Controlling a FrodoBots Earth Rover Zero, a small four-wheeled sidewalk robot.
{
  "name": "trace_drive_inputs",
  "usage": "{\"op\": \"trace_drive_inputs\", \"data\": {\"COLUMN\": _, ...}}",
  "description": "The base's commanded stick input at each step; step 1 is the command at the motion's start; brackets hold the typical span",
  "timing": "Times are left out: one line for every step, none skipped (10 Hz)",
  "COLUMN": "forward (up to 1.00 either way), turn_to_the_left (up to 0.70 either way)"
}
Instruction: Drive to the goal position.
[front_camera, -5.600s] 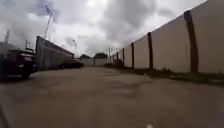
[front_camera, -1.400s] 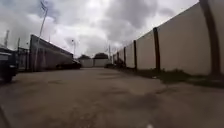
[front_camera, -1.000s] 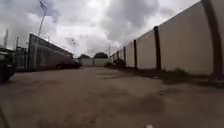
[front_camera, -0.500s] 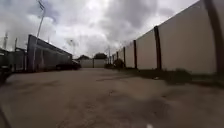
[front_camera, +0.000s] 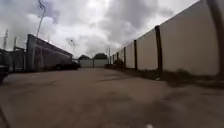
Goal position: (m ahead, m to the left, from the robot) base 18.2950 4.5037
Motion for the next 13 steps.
{"op": "trace_drive_inputs", "data": {"forward": 0.3, "turn_to_the_left": 0.0}}
{"op": "trace_drive_inputs", "data": {"forward": 0.3, "turn_to_the_left": 0.0}}
{"op": "trace_drive_inputs", "data": {"forward": 0.3, "turn_to_the_left": 0.0}}
{"op": "trace_drive_inputs", "data": {"forward": 0.3, "turn_to_the_left": 0.0}}
{"op": "trace_drive_inputs", "data": {"forward": 0.3, "turn_to_the_left": 0.0}}
{"op": "trace_drive_inputs", "data": {"forward": 0.3, "turn_to_the_left": 0.0}}
{"op": "trace_drive_inputs", "data": {"forward": 0.3, "turn_to_the_left": 0.0}}
{"op": "trace_drive_inputs", "data": {"forward": 0.3, "turn_to_the_left": 0.0}}
{"op": "trace_drive_inputs", "data": {"forward": 0.3, "turn_to_the_left": 0.0}}
{"op": "trace_drive_inputs", "data": {"forward": 0.3, "turn_to_the_left": 0.0}}
{"op": "trace_drive_inputs", "data": {"forward": 0.3, "turn_to_the_left": 0.0}}
{"op": "trace_drive_inputs", "data": {"forward": 0.3, "turn_to_the_left": 0.0}}
{"op": "trace_drive_inputs", "data": {"forward": 0.3, "turn_to_the_left": 0.0}}
